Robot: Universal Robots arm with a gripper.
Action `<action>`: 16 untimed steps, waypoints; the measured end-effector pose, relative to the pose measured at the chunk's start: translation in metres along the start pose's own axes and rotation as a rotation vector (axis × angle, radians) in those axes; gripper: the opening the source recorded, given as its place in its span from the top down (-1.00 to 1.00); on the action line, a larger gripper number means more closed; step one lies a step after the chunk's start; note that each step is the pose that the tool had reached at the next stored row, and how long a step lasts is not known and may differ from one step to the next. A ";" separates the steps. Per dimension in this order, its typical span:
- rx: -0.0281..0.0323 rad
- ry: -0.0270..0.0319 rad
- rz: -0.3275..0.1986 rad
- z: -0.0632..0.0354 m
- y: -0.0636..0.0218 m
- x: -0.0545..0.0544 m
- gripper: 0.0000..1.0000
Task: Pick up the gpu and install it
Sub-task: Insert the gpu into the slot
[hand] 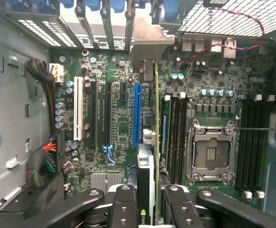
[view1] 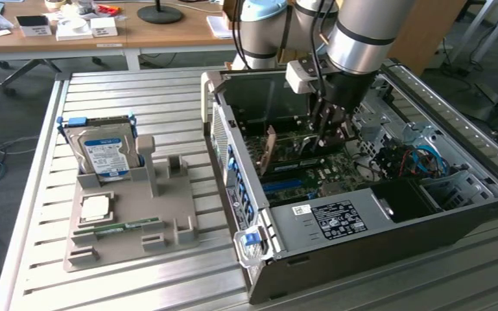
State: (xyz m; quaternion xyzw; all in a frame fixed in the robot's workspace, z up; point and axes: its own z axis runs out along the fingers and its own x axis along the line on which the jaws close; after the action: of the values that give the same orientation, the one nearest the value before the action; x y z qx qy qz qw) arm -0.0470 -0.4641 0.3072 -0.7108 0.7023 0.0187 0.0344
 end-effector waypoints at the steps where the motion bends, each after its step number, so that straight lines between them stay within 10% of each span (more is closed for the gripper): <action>1: 0.0000 0.0000 0.000 0.0000 0.0003 0.000 0.47; 16: 0.0000 0.0000 0.000 -0.0001 0.0044 0.000 0.47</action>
State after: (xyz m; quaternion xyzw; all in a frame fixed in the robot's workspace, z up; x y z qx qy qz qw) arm -0.0515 -0.4641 0.3072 -0.7108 0.7023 0.0187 0.0344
